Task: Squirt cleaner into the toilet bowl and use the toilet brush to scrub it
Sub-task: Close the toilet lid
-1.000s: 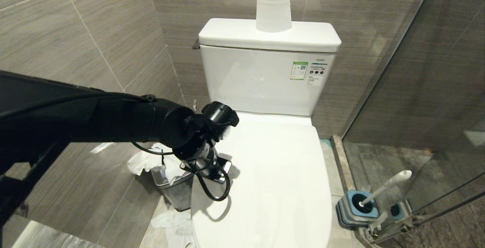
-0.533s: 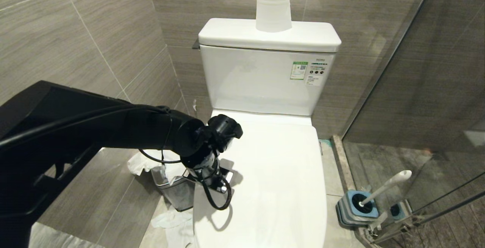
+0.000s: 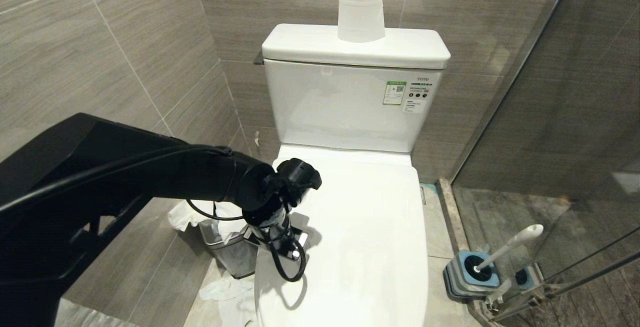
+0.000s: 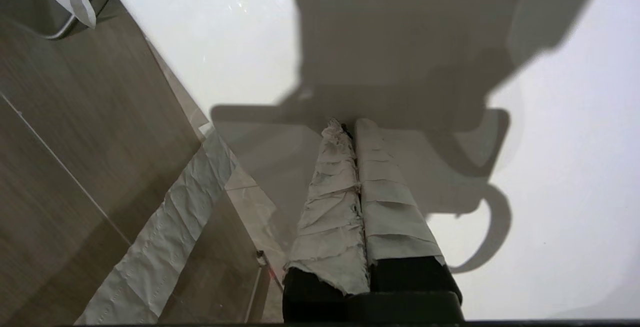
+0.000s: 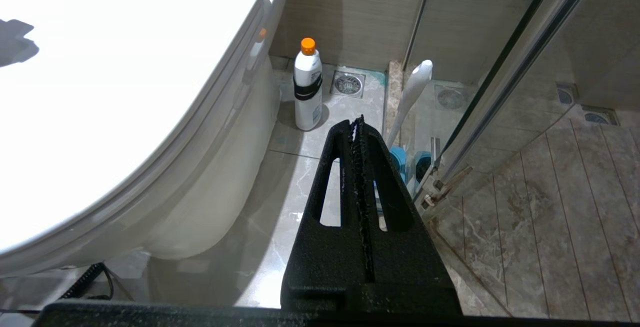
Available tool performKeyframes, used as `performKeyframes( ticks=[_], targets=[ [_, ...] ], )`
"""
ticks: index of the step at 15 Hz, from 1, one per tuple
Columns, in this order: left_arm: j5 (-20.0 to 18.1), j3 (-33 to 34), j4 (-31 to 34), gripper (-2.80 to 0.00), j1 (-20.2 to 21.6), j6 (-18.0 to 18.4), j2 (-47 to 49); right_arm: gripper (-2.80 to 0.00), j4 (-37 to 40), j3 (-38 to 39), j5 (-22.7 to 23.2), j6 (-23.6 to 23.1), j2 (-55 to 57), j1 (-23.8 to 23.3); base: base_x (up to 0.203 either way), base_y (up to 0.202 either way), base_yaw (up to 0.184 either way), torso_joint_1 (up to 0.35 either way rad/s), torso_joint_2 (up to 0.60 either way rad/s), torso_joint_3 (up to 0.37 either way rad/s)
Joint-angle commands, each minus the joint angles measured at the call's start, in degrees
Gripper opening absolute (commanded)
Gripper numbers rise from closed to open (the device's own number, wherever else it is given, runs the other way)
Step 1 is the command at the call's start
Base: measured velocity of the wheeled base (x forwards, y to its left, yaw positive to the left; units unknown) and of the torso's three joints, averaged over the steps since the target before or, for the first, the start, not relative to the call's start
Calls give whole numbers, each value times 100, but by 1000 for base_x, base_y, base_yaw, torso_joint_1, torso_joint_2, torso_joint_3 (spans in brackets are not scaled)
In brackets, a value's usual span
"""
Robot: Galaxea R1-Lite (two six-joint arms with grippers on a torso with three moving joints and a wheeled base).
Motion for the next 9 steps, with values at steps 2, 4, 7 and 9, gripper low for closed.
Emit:
performKeyframes(
  ticks=[2,4,7,9],
  targets=[
    [4,131,3,-280,-39,-82,60,-280,2,-1,0,-3,5,-1,0,0,0,0,0,0],
    [4,229,-13,-280,-85,-256,65,-280,2,-1,0,-3,5,-1,0,0,0,0,0,0],
    [106,138,-13,-280,-75,-310,-183,-280,2,-1,0,-3,5,-1,0,0,0,0,0,0],
    [191,-57,-20,-280,-51,-306,-525,-280,2,-1,0,-3,5,0,0,0,0,0,0,0]
  ],
)
